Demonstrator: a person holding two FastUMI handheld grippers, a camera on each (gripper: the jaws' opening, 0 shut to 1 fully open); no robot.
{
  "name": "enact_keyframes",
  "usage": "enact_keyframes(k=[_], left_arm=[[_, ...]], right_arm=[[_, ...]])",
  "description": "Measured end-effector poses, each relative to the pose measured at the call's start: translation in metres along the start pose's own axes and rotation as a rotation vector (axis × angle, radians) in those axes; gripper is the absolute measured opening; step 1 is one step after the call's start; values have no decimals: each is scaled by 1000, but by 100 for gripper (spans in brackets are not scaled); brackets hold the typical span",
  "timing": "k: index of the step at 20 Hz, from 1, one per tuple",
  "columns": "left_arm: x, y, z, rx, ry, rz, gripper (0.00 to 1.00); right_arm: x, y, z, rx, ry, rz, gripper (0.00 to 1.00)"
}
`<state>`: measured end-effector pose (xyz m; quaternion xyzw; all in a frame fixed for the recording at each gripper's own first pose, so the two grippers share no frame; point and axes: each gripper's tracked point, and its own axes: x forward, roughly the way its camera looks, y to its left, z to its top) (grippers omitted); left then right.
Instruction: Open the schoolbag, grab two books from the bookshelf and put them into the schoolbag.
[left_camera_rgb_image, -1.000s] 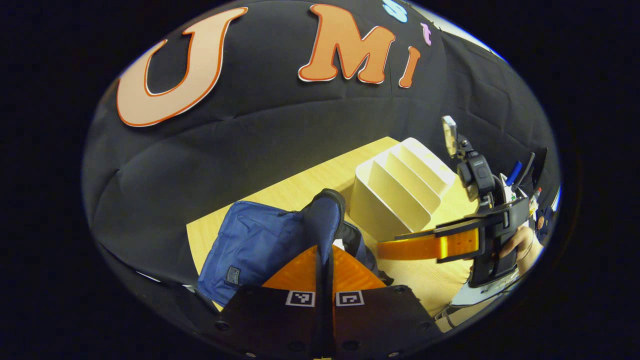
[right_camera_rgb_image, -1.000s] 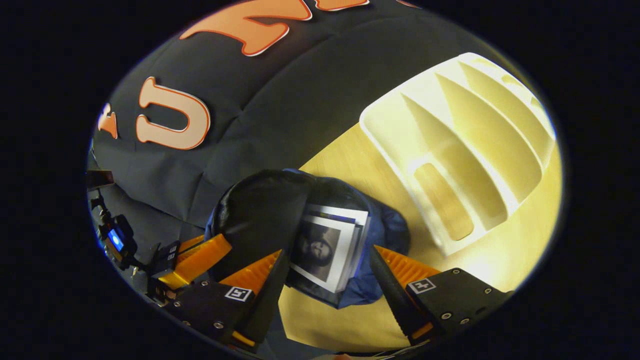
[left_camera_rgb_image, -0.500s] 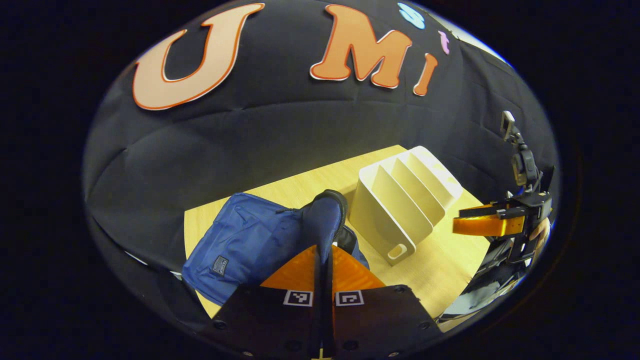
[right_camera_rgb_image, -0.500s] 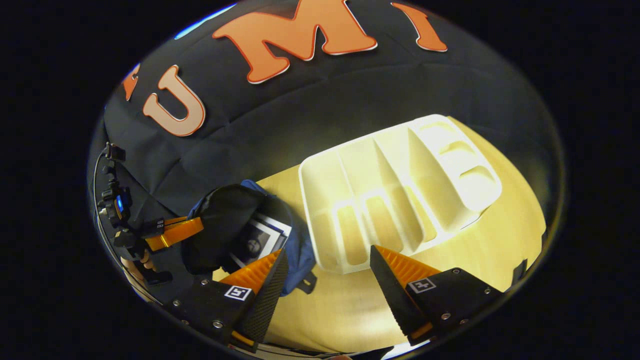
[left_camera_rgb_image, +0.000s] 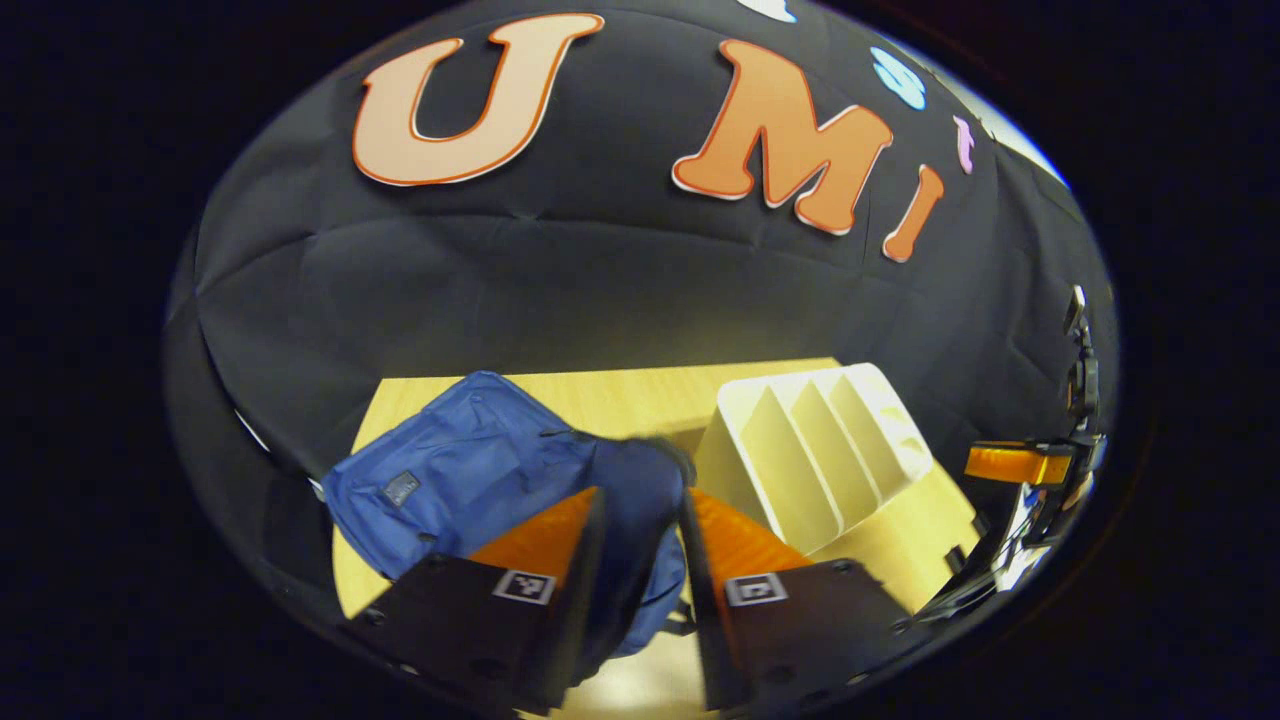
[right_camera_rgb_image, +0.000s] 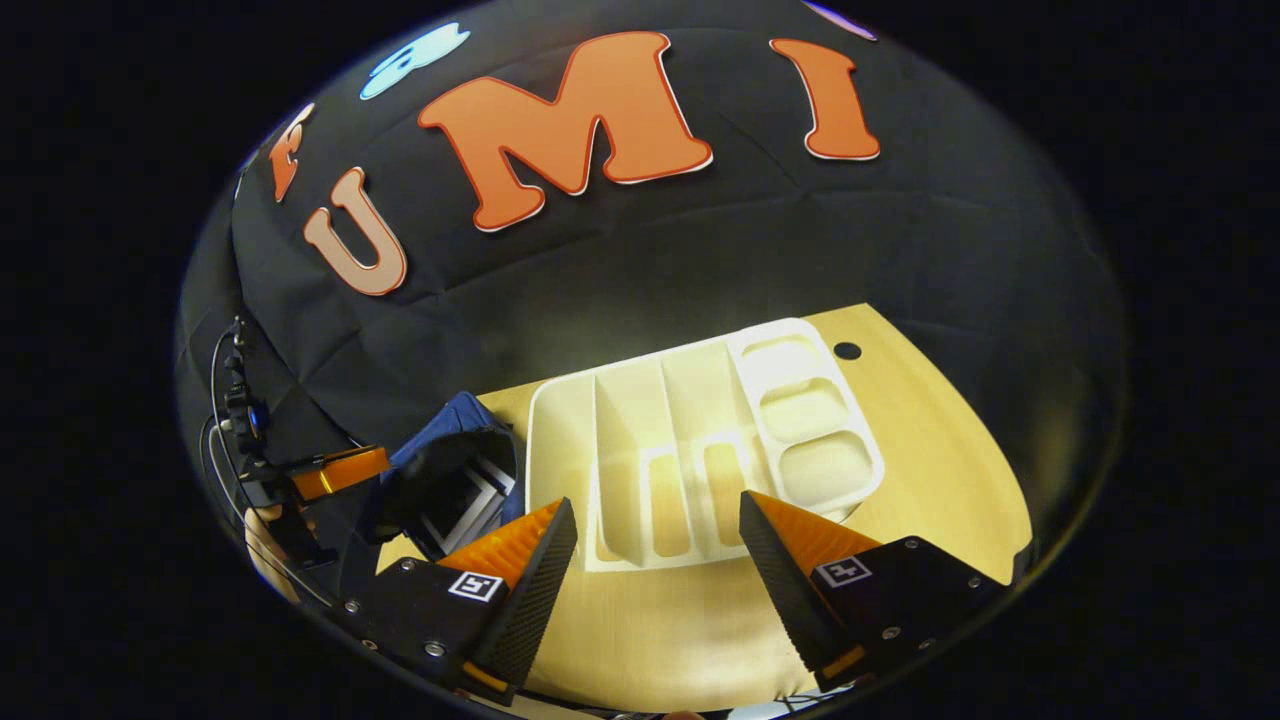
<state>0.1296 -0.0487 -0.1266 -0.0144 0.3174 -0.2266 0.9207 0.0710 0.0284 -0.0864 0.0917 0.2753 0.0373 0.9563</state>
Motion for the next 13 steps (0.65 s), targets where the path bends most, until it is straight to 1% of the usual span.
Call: enact_keyframes(k=[1, 2, 4, 6, 7, 8, 9, 10, 11, 13], left_arm=[[-4, -12, 2, -9, -25, 13, 67], [-10, -24, 7, -13, -51, 31, 70], [-20, -46, 20, -5, -128, 85, 71], [-39, -65, 35, 18, -226, 154, 98], [-50, -73, 40, 29, -265, 185, 100], [-59, -84, 46, 37, -308, 212, 98], [-68, -95, 50, 41, -350, 224, 96], [-77, -108, 53, 38, -387, 226, 96], [-83, -122, 57, 37, -424, 212, 96], [-89, -139, 71, 55, -528, 197, 96]], right_arm=[[0, -7, 6, -3, -6, 10, 97], [-5, -13, 14, -3, -19, 22, 97], [-14, -21, 31, -14, -70, 48, 97], [-27, -23, 50, -34, -143, 76, 97], [-35, -24, 61, -47, -185, 84, 97], [-42, -25, 71, -62, -229, 86, 97], [-49, -27, 79, -80, -277, 80, 97], [-60, -30, 86, -98, -322, 72, 97], [-68, -30, 92, -116, -370, 64, 97], [-81, -32, 99, -161, -452, 37, 97]])
